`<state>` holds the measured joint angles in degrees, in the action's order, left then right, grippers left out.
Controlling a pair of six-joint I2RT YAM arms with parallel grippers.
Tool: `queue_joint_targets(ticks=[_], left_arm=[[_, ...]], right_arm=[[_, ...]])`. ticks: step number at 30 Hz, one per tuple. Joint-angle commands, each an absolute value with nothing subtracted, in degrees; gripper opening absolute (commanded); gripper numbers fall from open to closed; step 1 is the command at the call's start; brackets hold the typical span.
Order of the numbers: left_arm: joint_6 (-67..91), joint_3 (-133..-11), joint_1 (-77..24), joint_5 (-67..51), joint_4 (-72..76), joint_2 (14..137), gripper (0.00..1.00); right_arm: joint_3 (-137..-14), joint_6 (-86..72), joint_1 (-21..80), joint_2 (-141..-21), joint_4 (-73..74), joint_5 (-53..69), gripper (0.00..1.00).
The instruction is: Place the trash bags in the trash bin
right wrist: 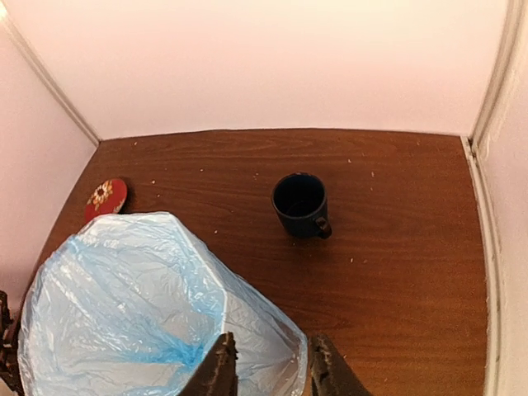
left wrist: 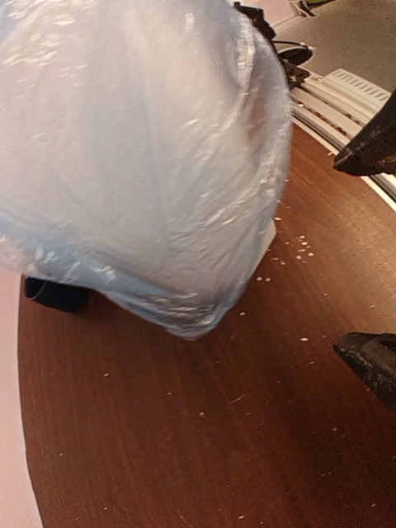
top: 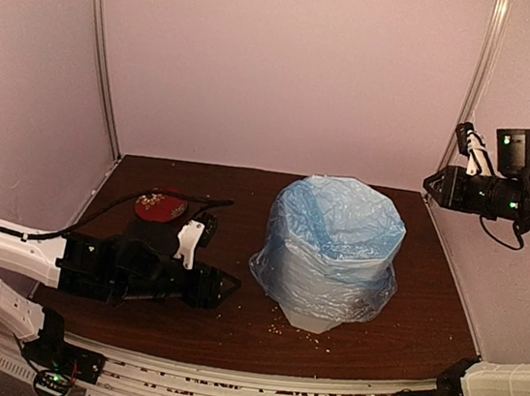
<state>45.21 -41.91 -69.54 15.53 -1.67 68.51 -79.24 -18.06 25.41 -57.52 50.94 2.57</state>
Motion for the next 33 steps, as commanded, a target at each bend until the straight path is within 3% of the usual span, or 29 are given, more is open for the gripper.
queue_joint_targets(ticks=[1, 5, 9, 17, 24, 33], left_arm=[[48.0, -38.9, -75.33, 20.37, -2.72, 67.01, 0.67], [48.75, -38.84, -80.98, 23.73, -2.73, 68.3, 0.66], [49.75, -39.11, -85.46, 26.74, -2.7, 69.87, 0.66], [51.42, -36.14, -90.74, 30.63, -0.55, 70.23, 0.66], [52.82, -31.73, -93.24, 33.33, 1.24, 67.51, 0.65], [54.72, -25.5, -94.8, 35.47, 3.5, 60.84, 0.65]], right_arm=[[-86.05, -16.55, 31.09, -62.81, 53.68, 4.01, 0.24], [-92.71, -16.88, 43.36, -71.22, 58.24, -4.84, 0.13], [-97.62, -16.02, 46.2, -78.69, 62.48, -6.09, 0.0], [-100.74, -13.97, 47.37, -88.45, 66.95, 0.83, 0.0], [-100.08, -14.41, 50.0, -97.71, 68.07, -0.78, 0.0], [-97.0, -15.75, 50.59, -99.62, 64.91, -1.39, 0.0]])
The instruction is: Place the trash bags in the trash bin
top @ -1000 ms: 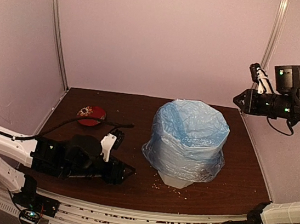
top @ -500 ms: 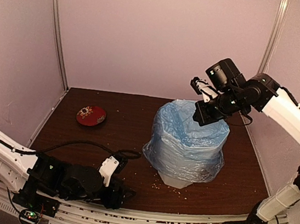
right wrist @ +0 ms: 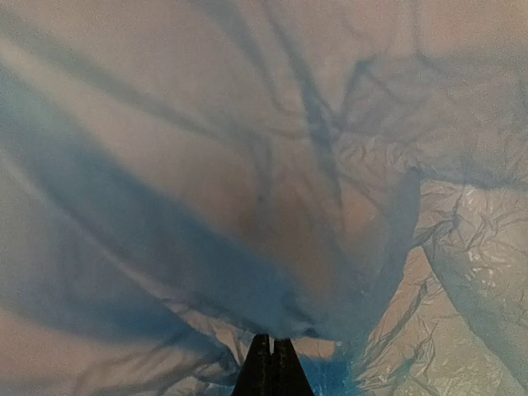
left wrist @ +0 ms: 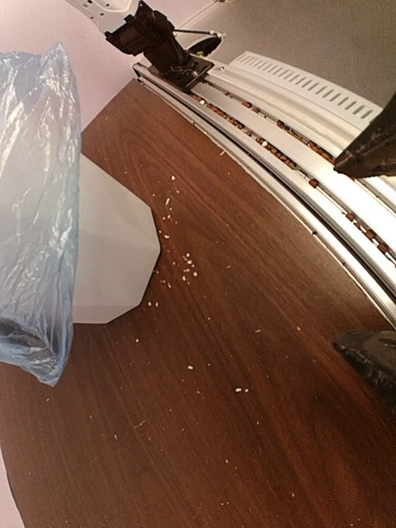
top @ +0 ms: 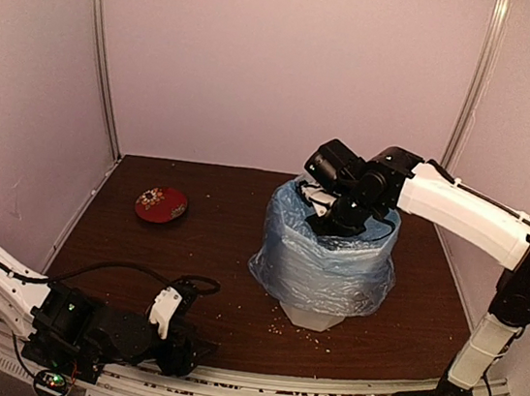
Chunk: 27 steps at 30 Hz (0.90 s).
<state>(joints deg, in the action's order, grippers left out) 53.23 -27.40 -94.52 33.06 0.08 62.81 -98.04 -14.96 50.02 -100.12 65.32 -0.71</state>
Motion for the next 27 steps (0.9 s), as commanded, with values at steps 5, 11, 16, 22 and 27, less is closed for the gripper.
queue_joint_targets(ticks=[5, 11, 16, 22, 27], left_arm=[[54.58, -25.69, -95.07, 35.57, 3.76, 60.16, 0.65], [54.43, -27.2, -95.27, 35.75, 3.74, 62.2, 0.65], [55.24, -27.77, -96.29, 36.31, 3.79, 63.31, 0.65], [55.06, -28.57, -96.48, 36.58, 4.22, 64.18, 0.65], [54.91, -28.71, -96.54, 36.22, 4.22, 64.77, 0.65]], right_arm=[[-105.89, -17.04, 51.26, -96.57, 69.55, -5.18, 0.0], [-112.17, -17.37, 51.3, -93.77, 73.37, -5.53, 0.0], [-100.51, -16.99, 51.35, -90.5, 70.39, -4.95, 0.0], [-89.92, -16.06, 51.25, -91.3, 65.06, -2.34, 0.0], [-88.85, -14.19, 50.94, -97.62, 64.3, 0.18, 0.0]])
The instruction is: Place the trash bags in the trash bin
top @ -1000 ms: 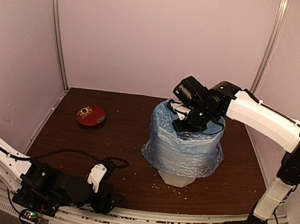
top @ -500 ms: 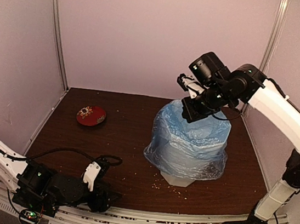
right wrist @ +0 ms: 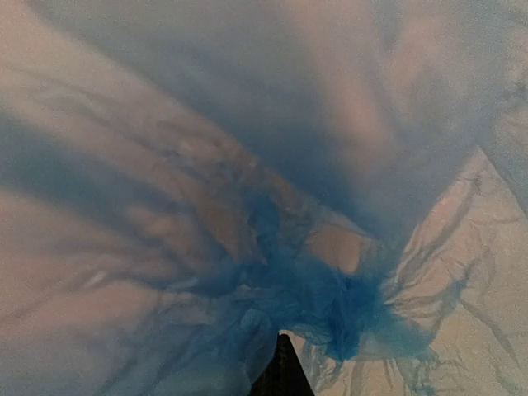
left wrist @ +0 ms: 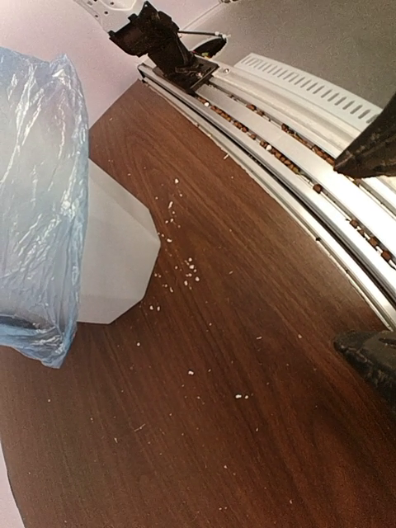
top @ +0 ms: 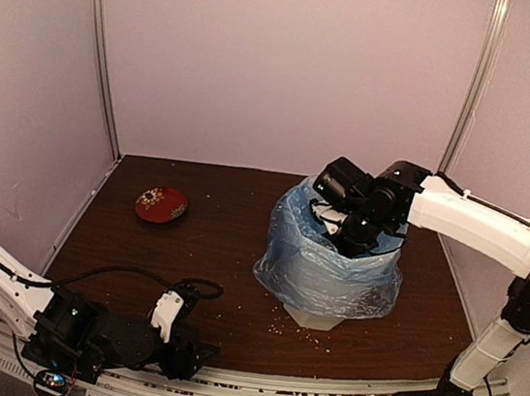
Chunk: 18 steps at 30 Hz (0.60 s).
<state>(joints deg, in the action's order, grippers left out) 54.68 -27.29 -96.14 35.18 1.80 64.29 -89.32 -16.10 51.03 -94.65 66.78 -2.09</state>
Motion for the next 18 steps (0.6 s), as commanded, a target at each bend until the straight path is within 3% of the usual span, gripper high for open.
queue_joint_targets(ticks=[1, 18], left_arm=[[55.14, -28.36, -96.59, 36.33, 4.28, 64.65, 0.65], [57.45, -23.52, -97.18, 35.86, 7.91, 63.41, 0.65]], right_arm=[[-88.59, -13.75, 50.82, -98.43, 64.07, 0.47, 0.0], [-75.87, -11.63, 48.21, -102.72, 53.58, 6.04, 0.0]])
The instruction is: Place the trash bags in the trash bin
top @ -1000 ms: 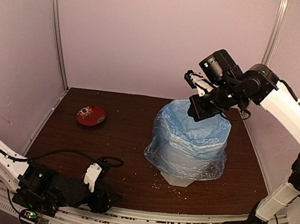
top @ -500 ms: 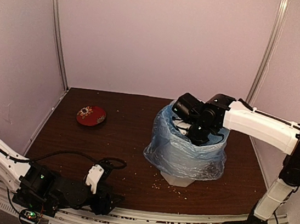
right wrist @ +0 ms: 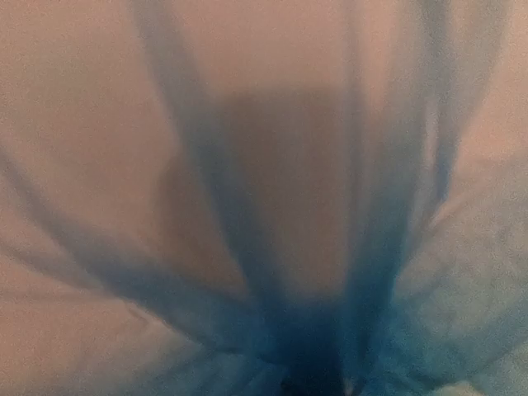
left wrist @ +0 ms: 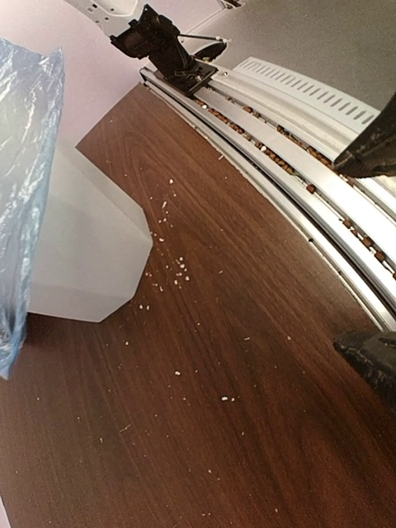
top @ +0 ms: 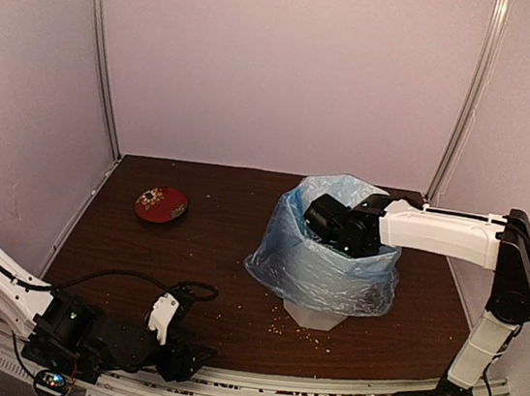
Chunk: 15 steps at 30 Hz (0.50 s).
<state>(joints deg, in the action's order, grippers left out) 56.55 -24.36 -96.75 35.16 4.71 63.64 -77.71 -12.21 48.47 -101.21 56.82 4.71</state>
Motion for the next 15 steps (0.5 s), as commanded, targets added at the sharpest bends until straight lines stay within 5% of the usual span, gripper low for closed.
queue_joint_targets(ticks=[1, 15], left_arm=[[57.68, -23.43, -97.2, 35.94, 7.93, 63.37, 0.65], [58.54, -22.7, -97.6, 36.41, 8.79, 63.29, 0.65]], right_arm=[[-75.28, -11.6, 48.18, -102.94, 52.93, 6.13, 0.0], [-71.72, -11.53, 48.08, -104.16, 49.63, 6.33, 0.0]])
